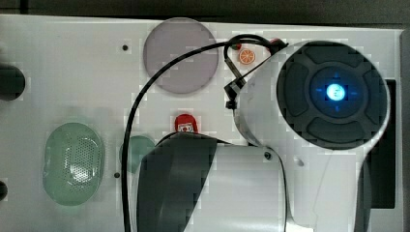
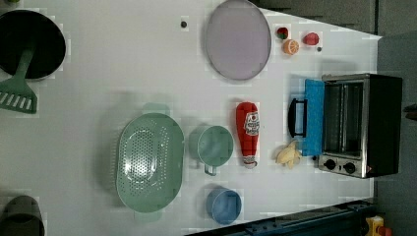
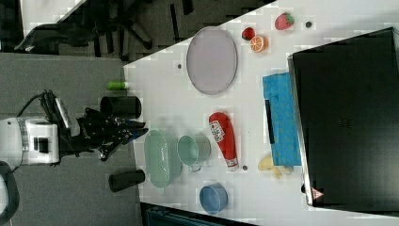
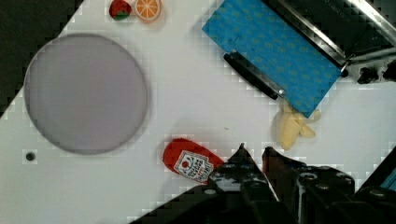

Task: Flap open oven.

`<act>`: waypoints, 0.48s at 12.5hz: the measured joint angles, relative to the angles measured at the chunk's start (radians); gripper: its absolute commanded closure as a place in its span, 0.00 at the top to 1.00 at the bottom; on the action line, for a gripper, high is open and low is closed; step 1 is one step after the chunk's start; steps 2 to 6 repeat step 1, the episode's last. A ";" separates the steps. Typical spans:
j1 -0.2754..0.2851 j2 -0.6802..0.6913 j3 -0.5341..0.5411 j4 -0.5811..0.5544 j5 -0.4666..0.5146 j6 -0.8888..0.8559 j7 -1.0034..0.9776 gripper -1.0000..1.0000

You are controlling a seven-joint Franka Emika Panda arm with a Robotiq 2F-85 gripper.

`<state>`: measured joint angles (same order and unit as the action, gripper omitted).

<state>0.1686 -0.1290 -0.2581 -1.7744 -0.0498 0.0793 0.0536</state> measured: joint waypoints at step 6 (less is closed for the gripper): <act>0.000 0.002 0.003 0.000 0.000 -0.004 0.000 0.18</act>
